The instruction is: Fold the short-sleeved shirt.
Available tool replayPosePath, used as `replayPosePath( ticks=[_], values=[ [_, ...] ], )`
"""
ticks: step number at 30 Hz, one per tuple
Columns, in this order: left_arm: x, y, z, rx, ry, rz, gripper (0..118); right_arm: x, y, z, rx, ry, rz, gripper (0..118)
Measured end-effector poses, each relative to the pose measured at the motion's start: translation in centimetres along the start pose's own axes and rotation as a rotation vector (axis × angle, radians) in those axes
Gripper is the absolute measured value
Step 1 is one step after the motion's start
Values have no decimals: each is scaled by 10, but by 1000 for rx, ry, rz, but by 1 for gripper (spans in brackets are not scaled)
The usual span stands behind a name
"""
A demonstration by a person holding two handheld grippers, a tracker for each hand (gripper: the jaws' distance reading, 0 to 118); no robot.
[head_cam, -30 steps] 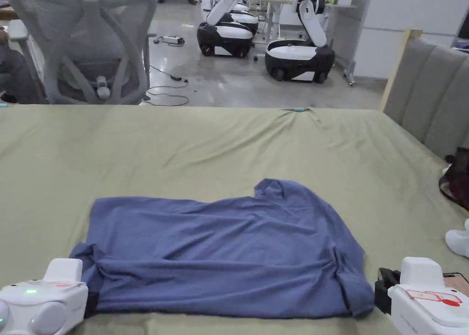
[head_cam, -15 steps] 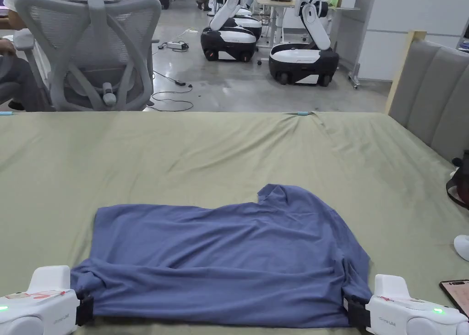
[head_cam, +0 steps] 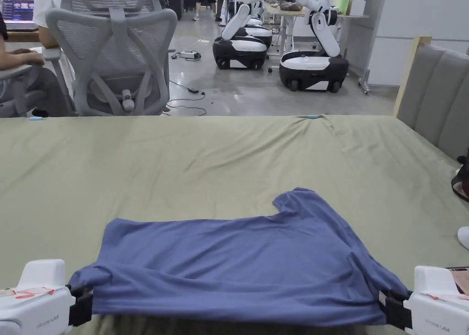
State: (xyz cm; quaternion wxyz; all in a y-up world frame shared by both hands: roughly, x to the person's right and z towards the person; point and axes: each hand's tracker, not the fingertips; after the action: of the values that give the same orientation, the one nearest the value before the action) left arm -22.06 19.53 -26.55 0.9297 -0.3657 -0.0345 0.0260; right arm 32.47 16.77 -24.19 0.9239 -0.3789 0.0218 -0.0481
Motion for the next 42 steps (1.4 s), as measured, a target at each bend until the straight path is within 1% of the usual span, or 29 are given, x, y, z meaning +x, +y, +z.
replayPosePath(
  ticks=[2,4,5,6,7,8,9,10,13,15,17,18,19,20,21,22,24,26,27,29,32,35,37,42],
  values=[
    [-6,-20,-14,-59,-4,51,8,1,-20,-19,-78,-6,-24,9],
    [-10,-38,-29,-96,6,74,8,2,-37,-34,-134,24,-73,9],
    [-11,-43,-31,-106,8,83,8,1,-41,-36,-144,17,-74,11],
    [-10,-45,-29,-105,18,83,11,0,-41,-37,-154,-13,-53,20],
    [-9,-46,-24,-100,28,77,26,-4,-39,-31,-135,-38,-20,49],
    [-7,-44,-16,-66,62,56,45,-6,-36,-22,-84,-22,-3,78],
    [-6,-39,-6,-12,82,31,64,-11,-29,-11,-39,-3,-1,102],
    [-3,-33,2,35,95,15,77,-17,-22,-2,6,3,2,118],
    [21,-4,22,165,101,-39,84,-52,6,17,168,-11,41,118],
    [43,12,24,246,79,-80,84,-80,20,20,251,17,76,118],
    [65,23,24,301,48,-110,84,-106,28,19,300,26,100,118],
    [74,25,24,328,27,-114,84,-116,31,14,326,25,103,116],
    [80,25,23,362,13,-106,80,-126,31,14,339,28,107,103],
    [84,24,21,386,10,-108,68,-133,31,13,354,36,113,82],
    [89,24,21,395,16,-115,38,-139,31,13,360,46,121,45],
    [92,23,19,399,28,-127,0,-143,30,10,368,45,133,0],
    [94,20,17,409,50,-133,0,-150,28,10,415,-4,164,0],
    [89,24,14,355,-9,-114,0,-149,29,10,404,18,171,0],
    [86,26,12,359,-2,-114,0,-147,32,7,389,32,171,0],
    [80,27,2,361,31,-131,0,-146,33,2,387,17,186,0],
    [65,35,-17,290,27,-94,0,-137,39,-11,357,25,167,0],
    [40,51,-53,178,58,-60,0,-132,44,-26,345,9,177,0],
    [24,66,-85,112,67,-15,0,-127,50,-40,322,7,171,0],
    [-9,111,-162,27,119,-2,0,-113,70,-75,276,-8,169,0]
  ],
)
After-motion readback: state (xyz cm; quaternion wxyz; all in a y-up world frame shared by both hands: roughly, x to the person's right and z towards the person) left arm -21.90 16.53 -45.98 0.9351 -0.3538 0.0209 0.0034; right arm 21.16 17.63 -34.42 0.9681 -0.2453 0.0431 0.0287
